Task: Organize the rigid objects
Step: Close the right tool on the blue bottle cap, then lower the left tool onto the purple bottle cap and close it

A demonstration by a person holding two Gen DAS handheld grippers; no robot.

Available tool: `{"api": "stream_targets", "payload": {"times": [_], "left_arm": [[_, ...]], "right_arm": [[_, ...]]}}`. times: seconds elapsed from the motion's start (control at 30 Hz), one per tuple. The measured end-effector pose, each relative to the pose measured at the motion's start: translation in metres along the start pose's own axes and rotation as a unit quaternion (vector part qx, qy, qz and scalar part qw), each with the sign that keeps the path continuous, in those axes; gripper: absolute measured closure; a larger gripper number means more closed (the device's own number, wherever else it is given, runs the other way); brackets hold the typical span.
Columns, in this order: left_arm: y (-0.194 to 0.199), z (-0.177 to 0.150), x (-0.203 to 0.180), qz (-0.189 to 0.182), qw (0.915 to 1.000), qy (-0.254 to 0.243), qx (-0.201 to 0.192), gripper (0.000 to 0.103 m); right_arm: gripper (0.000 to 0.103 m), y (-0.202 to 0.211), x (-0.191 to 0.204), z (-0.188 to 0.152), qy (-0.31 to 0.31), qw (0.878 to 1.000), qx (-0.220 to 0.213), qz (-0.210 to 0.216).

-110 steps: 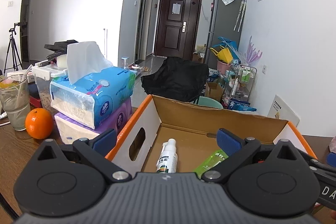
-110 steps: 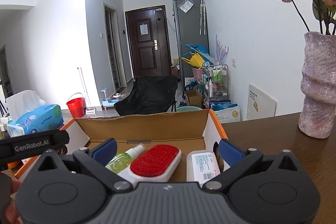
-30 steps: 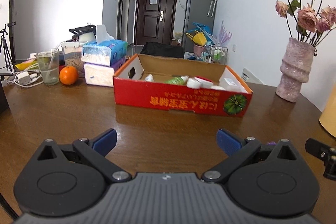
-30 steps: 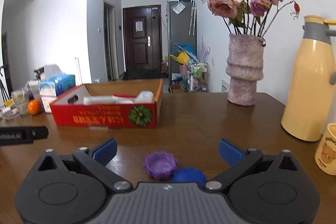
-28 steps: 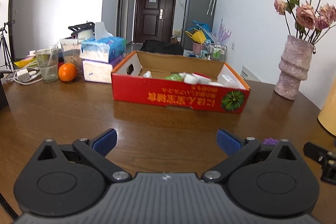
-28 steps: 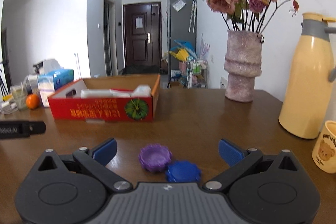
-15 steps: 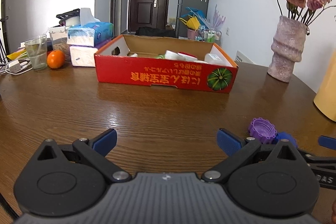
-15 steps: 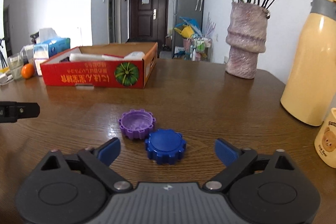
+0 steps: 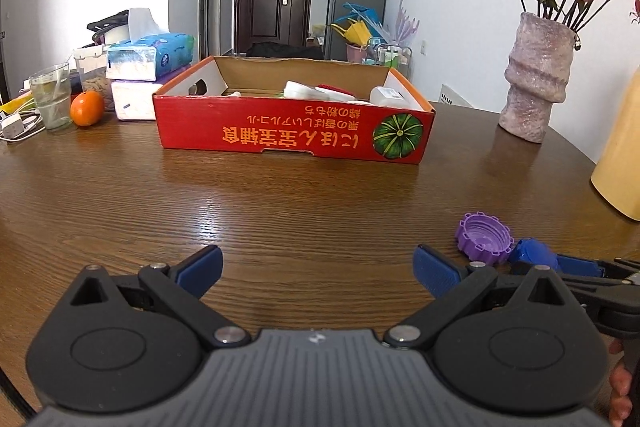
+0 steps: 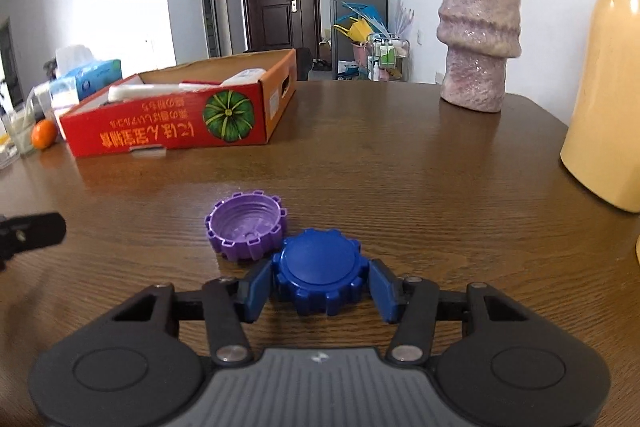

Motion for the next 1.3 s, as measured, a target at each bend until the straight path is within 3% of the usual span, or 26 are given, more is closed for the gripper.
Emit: {"api": "stream_targets", "payload": {"times": [0.73,1.3], "left_arm": [[-0.039,-0.016,-0.085,-0.021,0.9989,-0.020,0.037,0.000],[-0.071,-0.021,-0.137,0.017,0.9990,-0.026,0.030,0.000]], "right_arm": [[0.051,0.012,-0.081,-0.001,-0.044,0.998,-0.044,-0.022],[0.051,0.010,-0.134,-0.007,-0.065,0.996,-0.052,-0.037]]}}
Point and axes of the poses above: each gripper's, at about its wrist camera, not at the fingertips, and y roughly against the way its jaws point, x to its left, z to its top, the point moved 3 cm from there along -y, roughly the way its jaws point, and after that the axes turned 10 degrees about y, right-handed, at the moved point
